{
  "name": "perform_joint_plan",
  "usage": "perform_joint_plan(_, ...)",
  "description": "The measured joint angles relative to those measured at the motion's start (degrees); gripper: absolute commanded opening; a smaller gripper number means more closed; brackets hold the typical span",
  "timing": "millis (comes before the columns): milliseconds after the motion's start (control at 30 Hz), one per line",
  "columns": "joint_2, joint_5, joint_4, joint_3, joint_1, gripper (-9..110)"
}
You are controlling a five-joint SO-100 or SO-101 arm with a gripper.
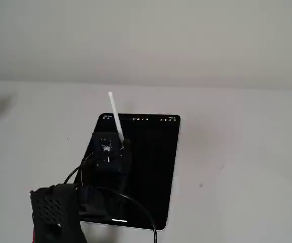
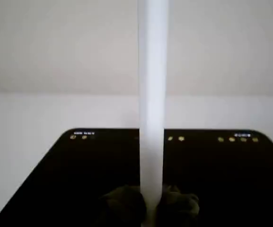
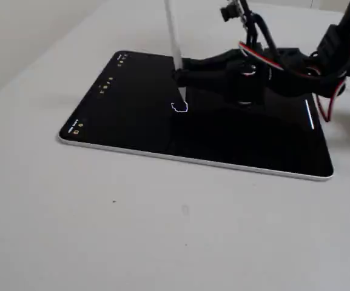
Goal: Draw a circular shape on the ipad using the apple pencil
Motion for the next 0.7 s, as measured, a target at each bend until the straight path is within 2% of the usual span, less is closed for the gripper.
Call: perform_joint_plan(700, -2.3, -0.8, 1.0, -4.5, -0.9, 0)
